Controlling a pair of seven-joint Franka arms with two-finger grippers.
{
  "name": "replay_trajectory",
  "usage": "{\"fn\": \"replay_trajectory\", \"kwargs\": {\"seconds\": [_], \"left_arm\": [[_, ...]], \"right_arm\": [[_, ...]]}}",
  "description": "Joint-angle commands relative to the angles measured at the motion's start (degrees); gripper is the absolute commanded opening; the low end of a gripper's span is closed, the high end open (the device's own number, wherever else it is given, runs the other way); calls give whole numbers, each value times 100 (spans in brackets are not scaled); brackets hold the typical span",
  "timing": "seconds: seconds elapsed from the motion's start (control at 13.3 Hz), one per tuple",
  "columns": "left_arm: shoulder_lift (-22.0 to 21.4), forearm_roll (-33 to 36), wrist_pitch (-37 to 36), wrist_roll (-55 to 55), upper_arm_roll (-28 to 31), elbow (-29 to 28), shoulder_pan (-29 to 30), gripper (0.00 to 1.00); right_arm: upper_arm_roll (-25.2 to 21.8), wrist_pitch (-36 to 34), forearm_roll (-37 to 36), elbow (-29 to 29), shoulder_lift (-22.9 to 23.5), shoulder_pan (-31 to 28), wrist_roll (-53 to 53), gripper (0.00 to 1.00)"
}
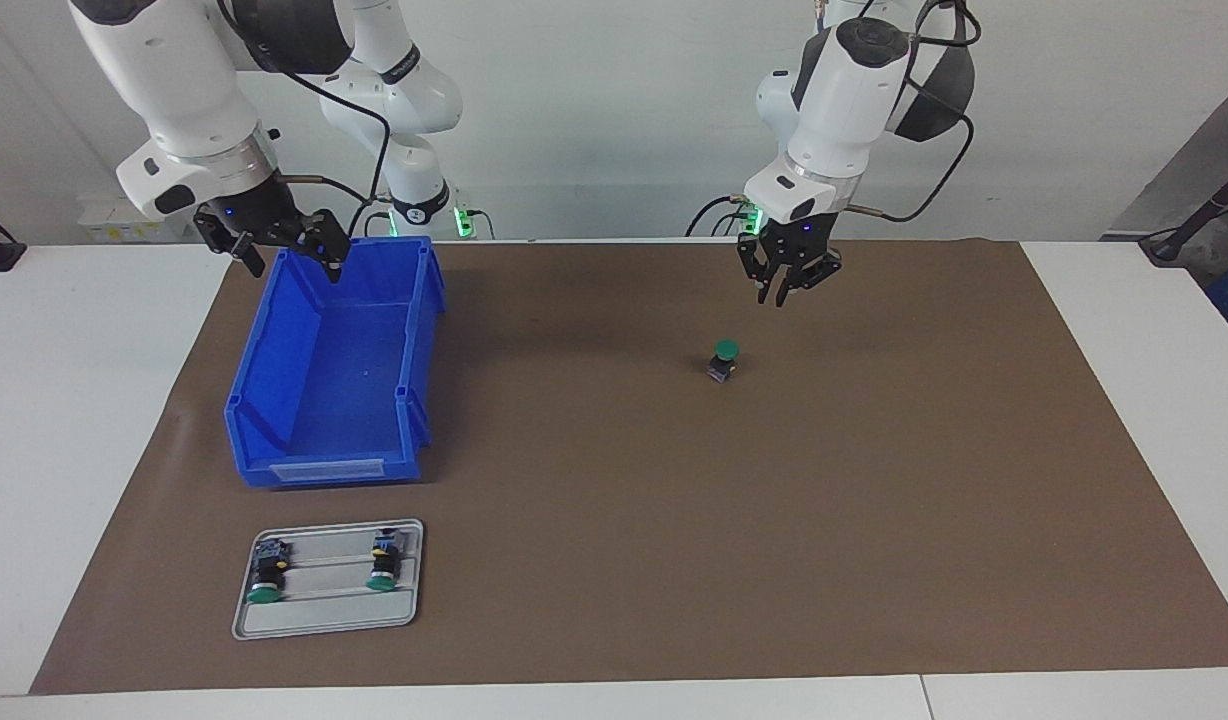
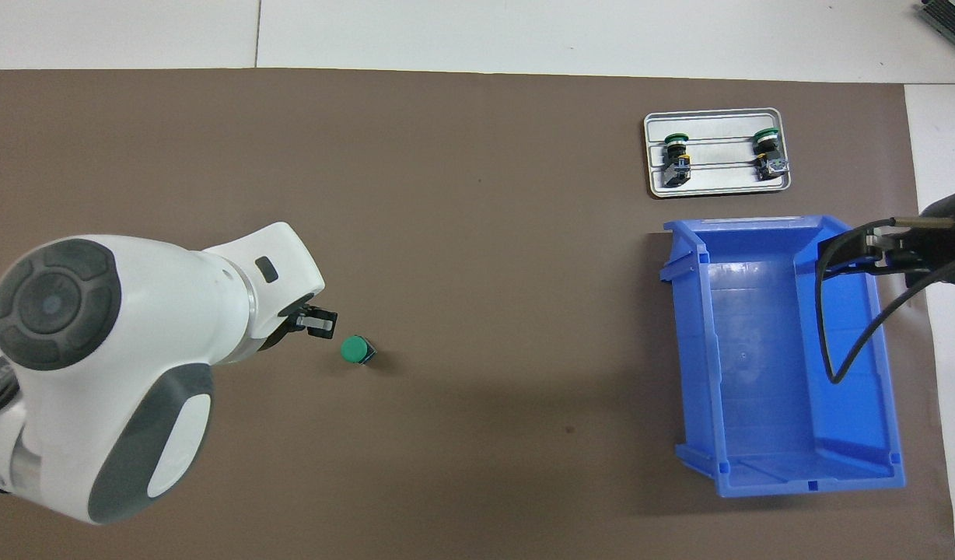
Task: Place and press button with both arms
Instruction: 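Move the left gripper over the button and lower it onto the top, then press down on the button top with the left gripper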
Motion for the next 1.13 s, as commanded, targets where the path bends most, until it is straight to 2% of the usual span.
{"fn": "replay_trajectory", "kwargs": {"seconds": [0.0, 0.6, 0.75, 1.05], "left_arm": [[-110, 125, 892, -207, 56, -807, -245, 0], [374, 134, 1877, -304, 65, -1362, -448, 0], [383, 134, 2115, -287, 65, -1485, -439, 0], [366, 134, 2125, -199, 56, -1565, -422, 0]], "right_arm": [[30, 59, -11, -146, -129, -57, -140, 100], [30, 59, -11, -146, -129, -57, -149, 100], [30, 59, -11, -146, -129, -57, -149, 100], [30, 59, -11, -146, -129, -57, -149, 100]]}}
